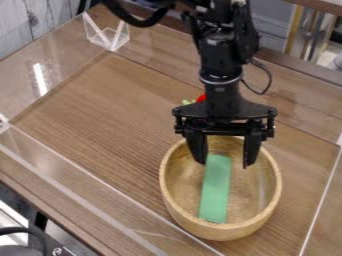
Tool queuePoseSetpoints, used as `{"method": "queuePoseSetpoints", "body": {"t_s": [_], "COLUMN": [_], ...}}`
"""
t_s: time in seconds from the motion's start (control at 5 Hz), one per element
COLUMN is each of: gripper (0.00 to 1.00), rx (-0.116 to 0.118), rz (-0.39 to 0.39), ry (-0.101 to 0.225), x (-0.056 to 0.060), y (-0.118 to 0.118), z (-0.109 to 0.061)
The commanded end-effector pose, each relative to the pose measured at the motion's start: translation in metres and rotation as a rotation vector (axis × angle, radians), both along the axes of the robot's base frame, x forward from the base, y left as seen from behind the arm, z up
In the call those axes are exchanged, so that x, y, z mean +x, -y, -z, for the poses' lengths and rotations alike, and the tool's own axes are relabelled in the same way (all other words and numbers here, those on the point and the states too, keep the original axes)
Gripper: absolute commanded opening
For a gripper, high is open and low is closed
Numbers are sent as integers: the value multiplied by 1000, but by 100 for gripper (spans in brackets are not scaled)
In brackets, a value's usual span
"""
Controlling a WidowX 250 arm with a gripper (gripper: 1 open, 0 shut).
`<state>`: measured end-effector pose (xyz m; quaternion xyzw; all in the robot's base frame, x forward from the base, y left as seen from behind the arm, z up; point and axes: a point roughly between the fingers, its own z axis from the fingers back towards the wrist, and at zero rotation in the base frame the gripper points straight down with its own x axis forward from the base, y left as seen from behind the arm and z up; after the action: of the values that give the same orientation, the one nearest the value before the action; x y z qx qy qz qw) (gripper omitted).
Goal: Remove the green stick from the brown bowl and put it on the table
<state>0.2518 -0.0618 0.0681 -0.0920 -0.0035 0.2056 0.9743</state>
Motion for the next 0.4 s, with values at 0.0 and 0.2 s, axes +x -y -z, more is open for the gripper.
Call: {"method": "queuePoseSetpoints", "body": {"t_s": [0.0, 0.2], "gripper": [100, 100], "rx": [-20, -36], "rz": [70, 122], "ry": [79, 118], "x": [13, 27], "y": [-6, -3], "z": [-14, -26]}}
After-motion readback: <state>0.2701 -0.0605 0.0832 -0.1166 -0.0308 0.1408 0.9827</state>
